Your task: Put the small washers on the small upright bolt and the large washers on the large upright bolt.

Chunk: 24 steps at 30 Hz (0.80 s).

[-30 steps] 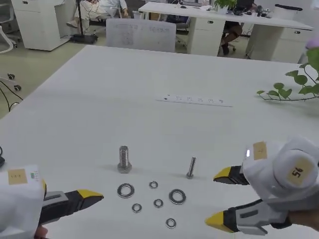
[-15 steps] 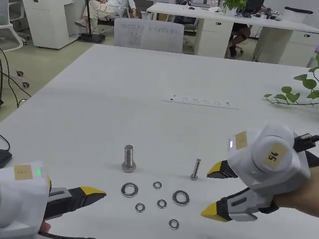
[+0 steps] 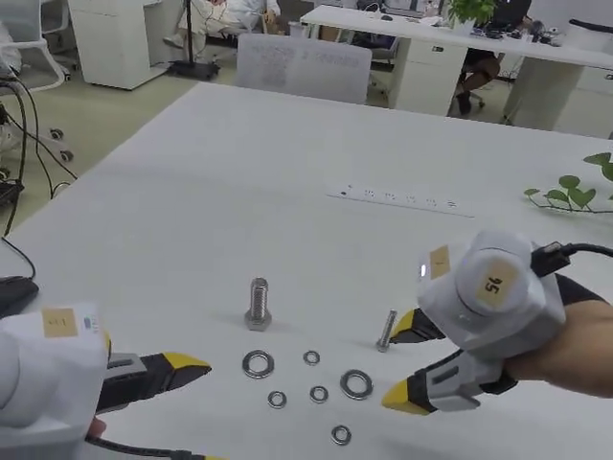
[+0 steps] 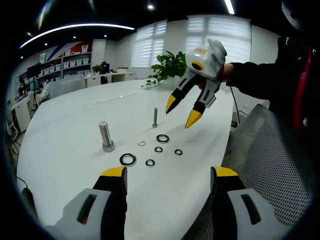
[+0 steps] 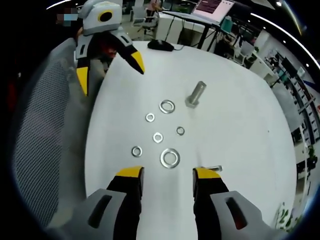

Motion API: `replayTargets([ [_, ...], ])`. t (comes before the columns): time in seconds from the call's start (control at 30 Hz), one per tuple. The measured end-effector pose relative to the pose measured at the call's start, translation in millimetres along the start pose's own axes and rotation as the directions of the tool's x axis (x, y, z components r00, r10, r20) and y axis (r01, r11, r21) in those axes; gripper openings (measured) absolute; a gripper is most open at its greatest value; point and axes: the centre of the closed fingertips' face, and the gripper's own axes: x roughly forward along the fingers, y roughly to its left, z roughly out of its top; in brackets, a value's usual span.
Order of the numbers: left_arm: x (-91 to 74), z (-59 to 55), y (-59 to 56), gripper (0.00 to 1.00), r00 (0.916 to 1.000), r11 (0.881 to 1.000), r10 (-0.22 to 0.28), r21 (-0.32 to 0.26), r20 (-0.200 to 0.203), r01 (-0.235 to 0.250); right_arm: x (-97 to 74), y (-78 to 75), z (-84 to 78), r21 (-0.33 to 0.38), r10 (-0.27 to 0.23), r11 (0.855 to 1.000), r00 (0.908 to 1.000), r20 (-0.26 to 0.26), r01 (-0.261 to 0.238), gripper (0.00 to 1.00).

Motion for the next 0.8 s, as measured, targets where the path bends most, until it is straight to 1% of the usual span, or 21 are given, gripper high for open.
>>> replayTargets([
  [0.13,0.1,0.6,0.4,0.66,1.0,1.0,0.003,0.0,0.004,-0.003,4.9,-2.9,-2.2,-0.01,0.019,1.0,0.9995,-0.025,-0.019,0.36],
  [0.27,-0.1,1.2,0.8,0.66,0.9999,1.0,0.007,-0.003,0.009,-0.007,10.0,-2.4,-1.4,-0.018,0.039,0.999,0.9984,-0.042,-0.04,0.34],
  [0.5,0.1,2.5,1.6,0.65,0.9997,1.0,0.011,-0.004,0.02,-0.011,22.8,-1.2,-2.3,-0.032,0.078,0.996,0.9926,-0.093,-0.081,0.33],
  [0.67,0.2,3.3,2.1,0.64,0.9996,1.0,0.012,-0.001,0.025,-0.012,30.5,-2.9,-2.0,-0.034,0.093,0.995,0.9892,-0.113,-0.097,0.32],
  [0.8,0.1,3.6,2.6,0.63,0.9995,1.0,0.014,-0.002,0.028,-0.014,36.8,-1.9,-4.4,-0.034,0.11,0.993,0.9848,-0.134,-0.116,0.32],
])
